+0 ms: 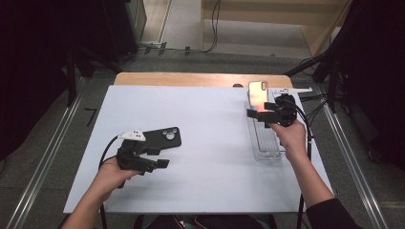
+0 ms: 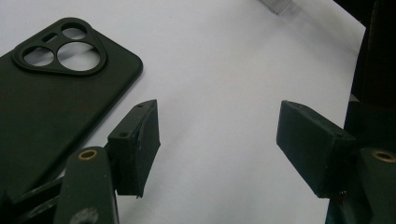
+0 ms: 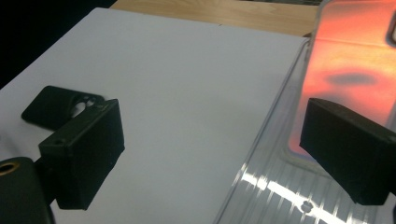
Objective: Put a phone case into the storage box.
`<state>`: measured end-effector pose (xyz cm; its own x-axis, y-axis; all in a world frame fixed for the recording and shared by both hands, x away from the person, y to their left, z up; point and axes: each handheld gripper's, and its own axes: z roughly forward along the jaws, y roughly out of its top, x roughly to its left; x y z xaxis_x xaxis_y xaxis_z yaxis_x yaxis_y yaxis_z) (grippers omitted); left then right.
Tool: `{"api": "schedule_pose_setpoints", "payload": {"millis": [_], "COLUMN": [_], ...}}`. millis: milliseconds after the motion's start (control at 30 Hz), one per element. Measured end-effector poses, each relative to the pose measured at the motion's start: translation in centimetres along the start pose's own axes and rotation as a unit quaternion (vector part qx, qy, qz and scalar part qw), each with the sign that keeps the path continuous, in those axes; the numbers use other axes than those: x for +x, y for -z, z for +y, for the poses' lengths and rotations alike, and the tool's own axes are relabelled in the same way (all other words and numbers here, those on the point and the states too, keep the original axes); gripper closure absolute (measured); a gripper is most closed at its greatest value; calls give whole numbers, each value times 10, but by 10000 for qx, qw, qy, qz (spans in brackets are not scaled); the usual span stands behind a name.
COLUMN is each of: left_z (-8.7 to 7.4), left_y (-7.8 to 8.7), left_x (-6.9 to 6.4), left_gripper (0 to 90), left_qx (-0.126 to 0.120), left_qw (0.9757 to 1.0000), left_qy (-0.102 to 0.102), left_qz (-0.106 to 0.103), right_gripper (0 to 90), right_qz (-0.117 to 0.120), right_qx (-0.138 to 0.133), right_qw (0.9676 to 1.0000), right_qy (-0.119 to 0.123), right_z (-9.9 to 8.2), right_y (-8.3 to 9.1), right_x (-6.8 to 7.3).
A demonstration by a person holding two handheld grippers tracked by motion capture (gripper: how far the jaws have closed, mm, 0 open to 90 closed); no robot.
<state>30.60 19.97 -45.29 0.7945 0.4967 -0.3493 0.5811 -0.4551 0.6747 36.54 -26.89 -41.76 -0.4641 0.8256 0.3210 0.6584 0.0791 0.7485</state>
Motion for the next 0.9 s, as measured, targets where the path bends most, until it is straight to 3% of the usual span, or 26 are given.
{"api": "schedule_pose_setpoints", "payload": {"millis": [133, 300, 567, 900], "left_z": [0, 0, 1, 3], "left_y": [0, 1, 3, 7], "left_x": [1, 3, 3, 3], "left_gripper": [305, 305, 305, 292], "left_qx": [-10, -19, -46, -91], "left_qw": [10000, 10000, 9999, 9999], "left_qy": [39, 51, 44, -75], "left_qz": [-19, -80, -96, -61], "right_gripper": [112, 113, 123, 124], "right_qz": [145, 373, 737, 1026], "right_qx": [45, 144, 296, 457], "right_qw": [9998, 9989, 9957, 9907], "right_qy": [128, 244, 487, 763], "right_z": [-9, -18, -32, -45], "right_y": [5, 9, 11, 14], "right_x": [7, 18, 36, 54]}}
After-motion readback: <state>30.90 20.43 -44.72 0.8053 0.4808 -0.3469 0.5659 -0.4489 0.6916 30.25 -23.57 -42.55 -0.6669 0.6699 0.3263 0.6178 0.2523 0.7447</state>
